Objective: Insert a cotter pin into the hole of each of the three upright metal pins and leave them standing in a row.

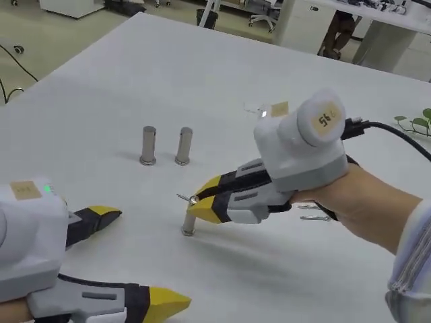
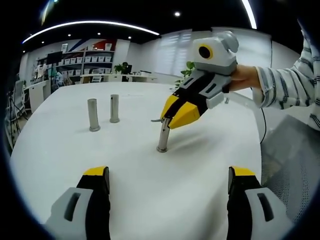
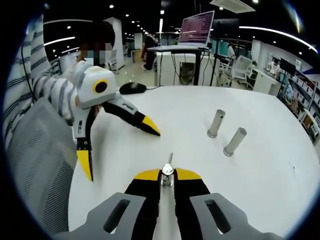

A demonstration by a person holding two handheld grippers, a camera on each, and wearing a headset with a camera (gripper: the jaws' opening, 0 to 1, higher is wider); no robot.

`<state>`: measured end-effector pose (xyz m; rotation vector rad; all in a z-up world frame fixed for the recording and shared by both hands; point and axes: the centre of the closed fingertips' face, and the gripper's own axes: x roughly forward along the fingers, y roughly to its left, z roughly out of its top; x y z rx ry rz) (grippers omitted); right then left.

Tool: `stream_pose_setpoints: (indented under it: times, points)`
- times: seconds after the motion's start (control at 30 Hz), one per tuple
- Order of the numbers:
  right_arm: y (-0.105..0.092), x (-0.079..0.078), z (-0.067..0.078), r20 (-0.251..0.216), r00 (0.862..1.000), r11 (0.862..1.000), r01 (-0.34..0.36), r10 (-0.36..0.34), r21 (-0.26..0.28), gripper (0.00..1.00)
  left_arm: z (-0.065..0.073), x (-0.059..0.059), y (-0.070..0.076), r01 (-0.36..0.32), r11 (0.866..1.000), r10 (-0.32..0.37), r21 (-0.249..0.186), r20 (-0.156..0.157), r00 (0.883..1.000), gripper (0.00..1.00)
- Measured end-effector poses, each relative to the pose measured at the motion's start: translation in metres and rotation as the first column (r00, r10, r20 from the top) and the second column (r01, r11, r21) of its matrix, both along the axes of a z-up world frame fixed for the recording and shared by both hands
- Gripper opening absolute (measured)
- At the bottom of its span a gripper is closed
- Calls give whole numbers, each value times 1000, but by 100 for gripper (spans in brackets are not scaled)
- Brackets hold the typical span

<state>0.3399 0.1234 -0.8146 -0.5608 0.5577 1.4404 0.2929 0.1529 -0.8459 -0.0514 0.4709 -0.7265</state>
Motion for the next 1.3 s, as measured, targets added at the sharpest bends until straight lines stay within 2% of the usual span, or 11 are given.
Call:
stream_pose_setpoints:
  times: [0.17, 0.27, 0.33, 0.5, 0.73, 0.77, 0.87, 0.97, 1.17, 1.3]
  points:
    - [-9, 5, 1, 10, 1000, 1000, -27, 27, -8, 10, 1, 0, 1, -2, 1000, 2, -2, -4, 1000, 98]
    - [-12, 6, 2, -17, 1000, 1000, -14, 14, 1, 10, 1, 1, 3, -8, 1000, 8, 3, -4, 1000, 98]
    - [-15, 8, 1, -15, 1000, 1000, -24, 24, 0, 10, 0, 1, 4, -8, 1000, 8, 4, -10, 1000, 98]
    - [-15, 5, 1, -34, 999, 999, -39, 39, 10, 10, 0, 0, 4, -8, 1000, 8, 3, -13, 1000, 97]
    - [-14, 3, 1, -32, 999, 999, -33, 33, 13, 11, -1, -3, 4, -1, 1000, 1, 11, -16, 1000, 95]
    - [-14, 4, 1, -46, 999, 1000, -11, 11, 15, 12, -1, -4, 5, -5, 1000, 5, 8, -21, 1000, 95]
    - [-14, 6, 1, -35, 999, 1000, 3, -2, 14, 23, -1, -4, 5, -7, 1000, 8, 4, -24, 1000, 95]
    - [-16, 7, 0, -36, 999, 1000, 7, -6, 5, 25, 0, -4, 5, -7, 1000, 7, 0, -25, 1000, 95]
    - [-18, 9, 6, -73, 995, 995, 77, -72, 70, 39, 6, -3, 6, -9, 1000, 9, -17, -20, 1000, 95]
    - [-25, 7, 11, -71, 992, 991, 107, -102, 78, 44, 12, -2, 6, -12, 999, 12, -32, -11, 1000, 95]
